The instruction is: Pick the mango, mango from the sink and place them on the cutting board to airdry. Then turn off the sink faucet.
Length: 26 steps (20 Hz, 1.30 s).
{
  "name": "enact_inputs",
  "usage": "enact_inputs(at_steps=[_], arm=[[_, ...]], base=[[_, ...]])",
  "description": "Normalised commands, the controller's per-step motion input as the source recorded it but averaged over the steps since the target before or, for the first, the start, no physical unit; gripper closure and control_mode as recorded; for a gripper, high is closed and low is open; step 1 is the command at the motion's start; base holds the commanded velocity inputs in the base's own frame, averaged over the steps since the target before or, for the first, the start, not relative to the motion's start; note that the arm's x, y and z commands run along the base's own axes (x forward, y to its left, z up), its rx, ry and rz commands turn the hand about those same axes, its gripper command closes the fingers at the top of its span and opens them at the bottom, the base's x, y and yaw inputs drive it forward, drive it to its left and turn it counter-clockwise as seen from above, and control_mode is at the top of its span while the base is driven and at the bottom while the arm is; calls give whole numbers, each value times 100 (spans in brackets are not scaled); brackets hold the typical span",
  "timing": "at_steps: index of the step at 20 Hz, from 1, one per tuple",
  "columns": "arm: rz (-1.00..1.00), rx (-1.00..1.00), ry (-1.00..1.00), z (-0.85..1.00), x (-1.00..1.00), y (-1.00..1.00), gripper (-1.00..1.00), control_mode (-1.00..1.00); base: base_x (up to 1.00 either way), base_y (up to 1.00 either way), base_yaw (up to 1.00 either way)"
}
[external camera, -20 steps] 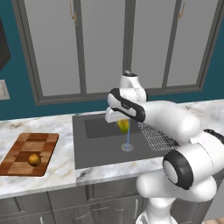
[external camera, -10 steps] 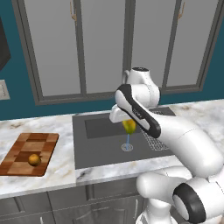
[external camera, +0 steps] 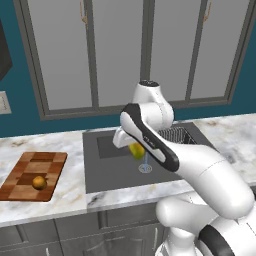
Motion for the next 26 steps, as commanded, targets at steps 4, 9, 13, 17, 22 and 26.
enact_inputs(at_steps=[4,9,13,17,22,26], arm=[[10,0,-2,2,-8,48,100,-100],[11,0,0,1,-5,56,100,-100],[10,0,0,0,0,62,100,-100],[7,0,0,0,0,53,100,-100],[2,0,0,0,0,46,100,-100],[1,0,0,0,0,40,100,-100]], base=[[0,0,0],[0,0,0],[0,0,0],[0,0,0],[0,0,0],[0,0,0]])
